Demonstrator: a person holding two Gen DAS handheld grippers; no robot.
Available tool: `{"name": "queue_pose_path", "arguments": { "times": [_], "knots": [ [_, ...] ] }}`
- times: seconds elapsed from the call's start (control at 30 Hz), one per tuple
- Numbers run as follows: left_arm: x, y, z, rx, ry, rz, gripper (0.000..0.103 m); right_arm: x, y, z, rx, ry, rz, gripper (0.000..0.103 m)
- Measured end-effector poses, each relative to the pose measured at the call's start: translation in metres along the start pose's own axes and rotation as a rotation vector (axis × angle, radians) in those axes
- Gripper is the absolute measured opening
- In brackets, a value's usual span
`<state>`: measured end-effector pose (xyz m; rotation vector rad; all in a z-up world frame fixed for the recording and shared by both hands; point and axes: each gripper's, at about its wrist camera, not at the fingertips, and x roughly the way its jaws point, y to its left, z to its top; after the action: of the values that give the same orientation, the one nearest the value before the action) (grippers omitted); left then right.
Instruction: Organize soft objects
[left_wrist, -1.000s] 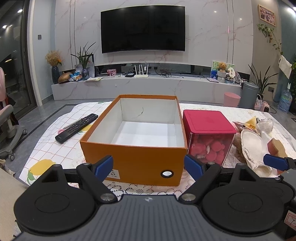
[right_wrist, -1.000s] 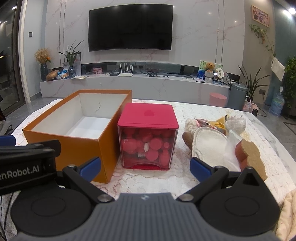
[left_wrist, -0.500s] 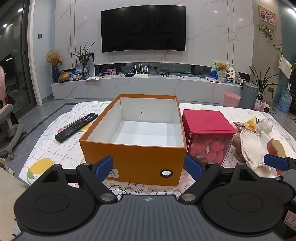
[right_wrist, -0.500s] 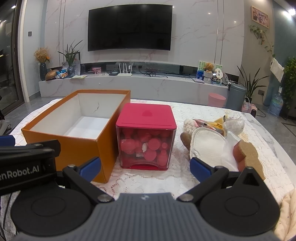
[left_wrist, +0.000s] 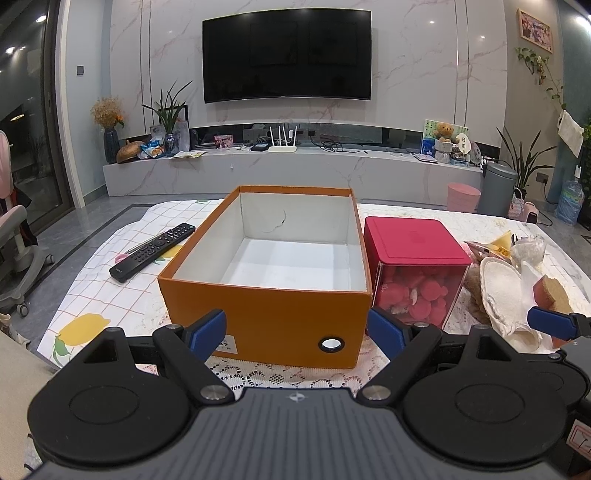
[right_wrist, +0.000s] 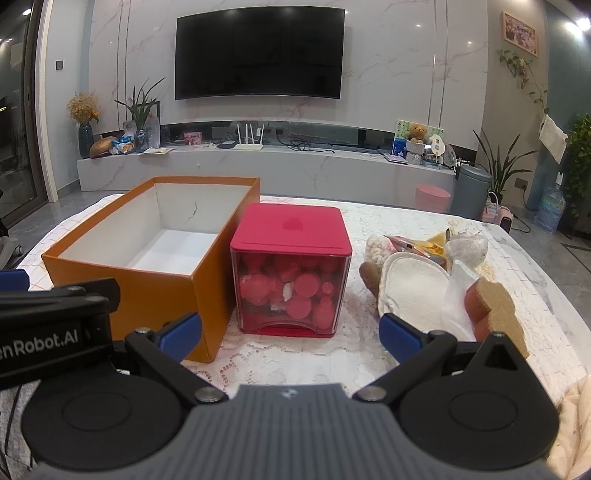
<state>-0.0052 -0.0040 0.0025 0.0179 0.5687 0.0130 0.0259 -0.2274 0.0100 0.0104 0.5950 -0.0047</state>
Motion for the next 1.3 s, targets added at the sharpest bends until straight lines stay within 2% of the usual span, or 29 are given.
{"name": "queue_pose_path", "arguments": {
  "times": [1.13, 1.3],
  "knots": [
    [-0.002, -0.008, 0.002, -0.008, -0.002, 0.000, 0.101, -0.006, -0.003, 0.001, -0.003, 0.000, -0.022, 0.100],
    [-0.005, -0.015, 0.007, 0.024, -0.016, -0.004, 0.101, -0.009, -0.006, 0.002, 0.001, -0.007, -0.027, 0.100]
  ]
}}
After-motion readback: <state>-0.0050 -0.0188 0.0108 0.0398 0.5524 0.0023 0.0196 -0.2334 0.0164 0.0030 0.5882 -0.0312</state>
